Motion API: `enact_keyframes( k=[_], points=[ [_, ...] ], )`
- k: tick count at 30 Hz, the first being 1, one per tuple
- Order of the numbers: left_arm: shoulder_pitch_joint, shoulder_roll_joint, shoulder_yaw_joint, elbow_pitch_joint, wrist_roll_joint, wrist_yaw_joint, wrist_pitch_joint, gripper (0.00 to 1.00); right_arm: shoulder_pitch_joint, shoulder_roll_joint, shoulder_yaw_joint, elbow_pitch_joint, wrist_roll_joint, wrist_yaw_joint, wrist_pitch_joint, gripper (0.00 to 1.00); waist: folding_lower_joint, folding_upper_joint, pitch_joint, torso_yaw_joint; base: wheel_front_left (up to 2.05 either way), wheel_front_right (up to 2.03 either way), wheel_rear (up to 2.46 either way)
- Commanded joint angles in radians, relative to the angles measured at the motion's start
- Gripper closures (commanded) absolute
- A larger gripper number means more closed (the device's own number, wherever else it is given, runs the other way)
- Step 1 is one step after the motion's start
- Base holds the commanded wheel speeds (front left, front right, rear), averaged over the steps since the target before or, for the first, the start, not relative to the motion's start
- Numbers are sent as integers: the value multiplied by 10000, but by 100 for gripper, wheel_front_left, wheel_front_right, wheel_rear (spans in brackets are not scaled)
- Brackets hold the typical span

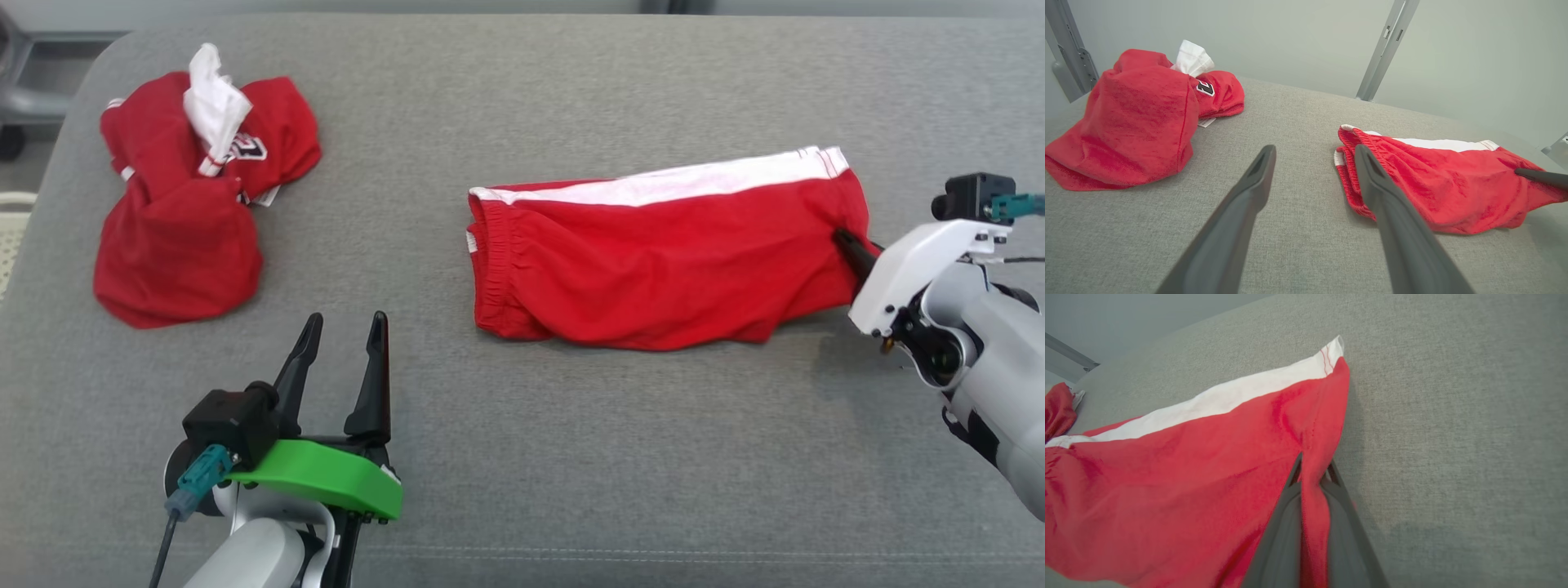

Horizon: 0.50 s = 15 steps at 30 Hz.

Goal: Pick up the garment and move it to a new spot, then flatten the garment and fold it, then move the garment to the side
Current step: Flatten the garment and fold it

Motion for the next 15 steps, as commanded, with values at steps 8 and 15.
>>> enact_keyframes(
  k=[8,15],
  points=[
    [299,219,33,-520,79,218,74,0,754,-643,-104,-463,408,-3,-413,100,0,0,-413,-1085,0,0,0],
    [250,244,-33,-651,88,226,120,0,880,-693,-166,-360,516,-3,-794,100,0,0,-282,-1272,0,0,0]
  ],
)
